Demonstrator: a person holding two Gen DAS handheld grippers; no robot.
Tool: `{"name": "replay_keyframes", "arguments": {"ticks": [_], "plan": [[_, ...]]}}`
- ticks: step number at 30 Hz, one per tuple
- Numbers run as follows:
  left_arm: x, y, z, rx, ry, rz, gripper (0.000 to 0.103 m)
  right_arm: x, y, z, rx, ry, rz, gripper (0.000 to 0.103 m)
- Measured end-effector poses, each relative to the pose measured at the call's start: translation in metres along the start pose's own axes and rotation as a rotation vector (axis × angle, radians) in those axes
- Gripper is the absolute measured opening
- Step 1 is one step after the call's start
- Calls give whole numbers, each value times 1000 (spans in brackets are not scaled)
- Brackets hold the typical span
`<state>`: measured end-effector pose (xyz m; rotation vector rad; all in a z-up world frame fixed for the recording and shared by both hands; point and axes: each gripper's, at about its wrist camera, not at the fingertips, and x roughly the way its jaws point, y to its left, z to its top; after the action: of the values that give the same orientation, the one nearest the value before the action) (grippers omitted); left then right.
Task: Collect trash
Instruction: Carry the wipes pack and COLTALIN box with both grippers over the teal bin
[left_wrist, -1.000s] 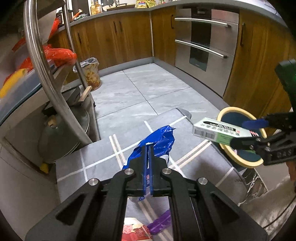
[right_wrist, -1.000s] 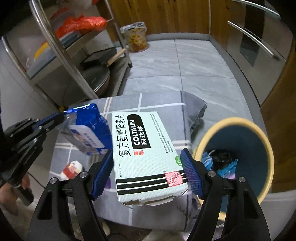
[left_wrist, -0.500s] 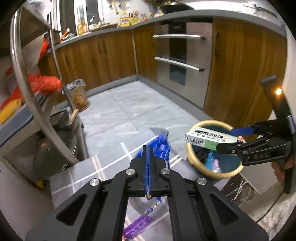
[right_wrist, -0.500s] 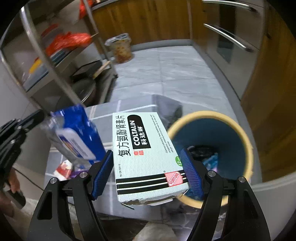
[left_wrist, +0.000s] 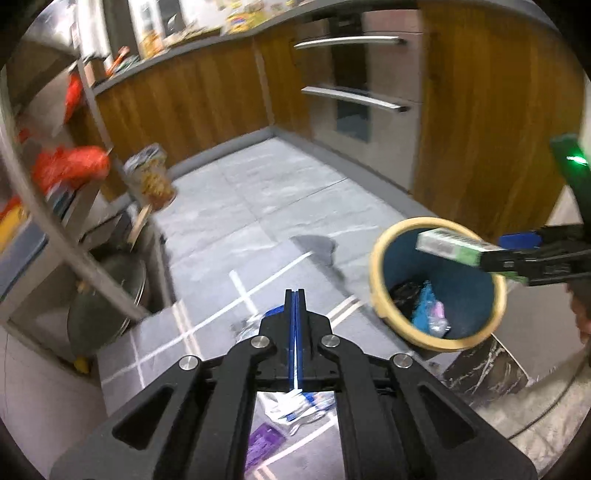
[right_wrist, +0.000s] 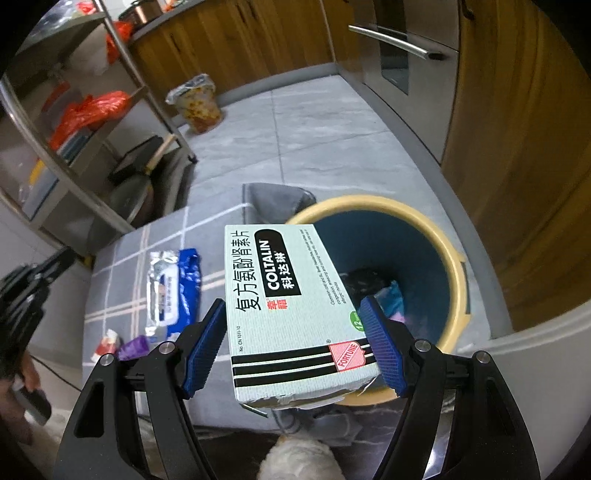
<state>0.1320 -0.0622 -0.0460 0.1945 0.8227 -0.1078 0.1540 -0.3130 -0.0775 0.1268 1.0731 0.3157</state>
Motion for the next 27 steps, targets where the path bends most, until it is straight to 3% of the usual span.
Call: {"name": "replay_keyframes", "arguments": {"ticks": [5, 8, 10, 15, 17, 19, 27], "plan": [[37, 57, -27, -185, 124, -4, 8, 1, 16, 2, -34, -12, 33, 74], [62, 79, -43, -290, 194, -21, 41, 10, 20, 3, -34, 0, 39, 74], [77, 87, -50, -329, 221, -36, 49, 16, 20, 4, -31, 8, 43, 74], [104, 81, -55, -263, 258, -4, 68, 36, 30, 9, -44, 44, 40, 74], [117, 79, -56, -228, 259, 24, 87, 40, 35, 13, -59, 46, 38, 75], [125, 80, -56, -212, 249, 48, 96, 45, 39, 16, -69, 56, 41, 75], [164, 92, -56, -257, 235, 2, 95, 55, 46, 23, -84, 69, 60, 75]]}}
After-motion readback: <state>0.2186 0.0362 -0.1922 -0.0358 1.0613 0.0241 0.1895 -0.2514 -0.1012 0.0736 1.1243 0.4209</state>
